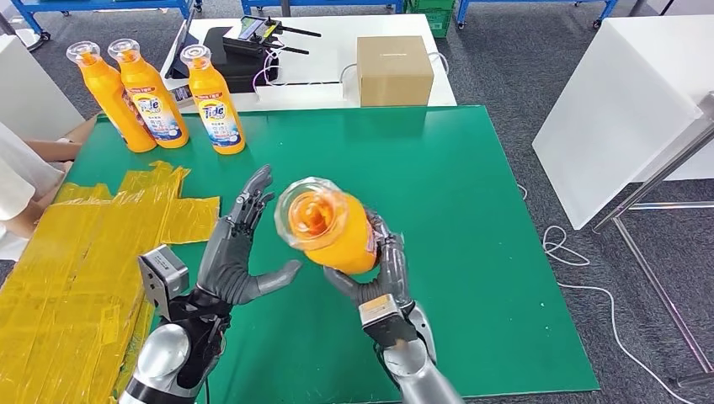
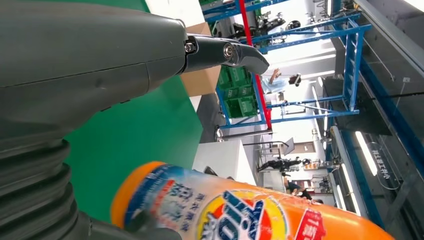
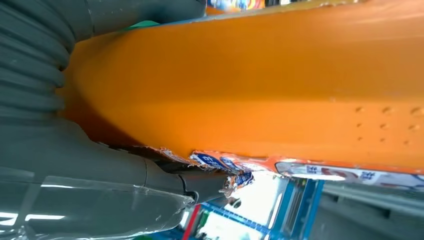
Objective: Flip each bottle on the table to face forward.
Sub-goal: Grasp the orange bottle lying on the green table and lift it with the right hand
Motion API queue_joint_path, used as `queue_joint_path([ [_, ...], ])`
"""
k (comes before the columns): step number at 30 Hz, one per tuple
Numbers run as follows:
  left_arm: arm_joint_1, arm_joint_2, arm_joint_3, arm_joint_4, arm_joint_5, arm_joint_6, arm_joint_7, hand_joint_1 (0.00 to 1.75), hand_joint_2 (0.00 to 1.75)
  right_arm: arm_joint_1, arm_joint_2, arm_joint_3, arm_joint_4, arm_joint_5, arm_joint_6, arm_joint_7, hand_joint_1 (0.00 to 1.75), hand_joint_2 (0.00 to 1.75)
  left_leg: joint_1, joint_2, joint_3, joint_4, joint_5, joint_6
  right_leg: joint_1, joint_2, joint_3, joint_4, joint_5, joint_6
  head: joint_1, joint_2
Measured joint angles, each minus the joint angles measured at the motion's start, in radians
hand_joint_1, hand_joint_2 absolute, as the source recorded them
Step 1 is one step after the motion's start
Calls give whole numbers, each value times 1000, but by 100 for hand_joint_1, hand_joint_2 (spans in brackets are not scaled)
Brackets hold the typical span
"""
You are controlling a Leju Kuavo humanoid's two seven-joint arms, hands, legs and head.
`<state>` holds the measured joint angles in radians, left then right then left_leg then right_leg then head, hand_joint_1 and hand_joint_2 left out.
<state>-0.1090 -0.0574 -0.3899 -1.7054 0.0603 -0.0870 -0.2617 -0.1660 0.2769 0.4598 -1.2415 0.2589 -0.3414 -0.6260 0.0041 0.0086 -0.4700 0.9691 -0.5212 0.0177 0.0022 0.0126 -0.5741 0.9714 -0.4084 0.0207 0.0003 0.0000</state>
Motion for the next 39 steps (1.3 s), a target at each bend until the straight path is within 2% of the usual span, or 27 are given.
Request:
queue_joint_path([
  [10,-3,4,0,9,4,-2,-1,0,175,-10,-8,44,24,11,2,-2,175,175,0,0,0,0,0,0,0,0,0,0,0,0,0,0],
  [20,-6,13,2,20,26,-22,-11,0,175,-46,-15,123,44,113,-27,2,175,175,0,0,0,0,0,0,0,0,0,0,0,0,0,0],
  [34,-6,19,-2,23,29,-36,-13,0,175,-108,-15,169,119,104,-39,36,175,175,0,0,0,0,0,0,0,0,0,0,0,0,0,0],
  [39,-6,19,-8,23,30,-39,-17,0,175,-111,-14,169,132,94,-79,47,175,175,0,0,0,0,0,0,0,0,0,0,0,0,0,0],
])
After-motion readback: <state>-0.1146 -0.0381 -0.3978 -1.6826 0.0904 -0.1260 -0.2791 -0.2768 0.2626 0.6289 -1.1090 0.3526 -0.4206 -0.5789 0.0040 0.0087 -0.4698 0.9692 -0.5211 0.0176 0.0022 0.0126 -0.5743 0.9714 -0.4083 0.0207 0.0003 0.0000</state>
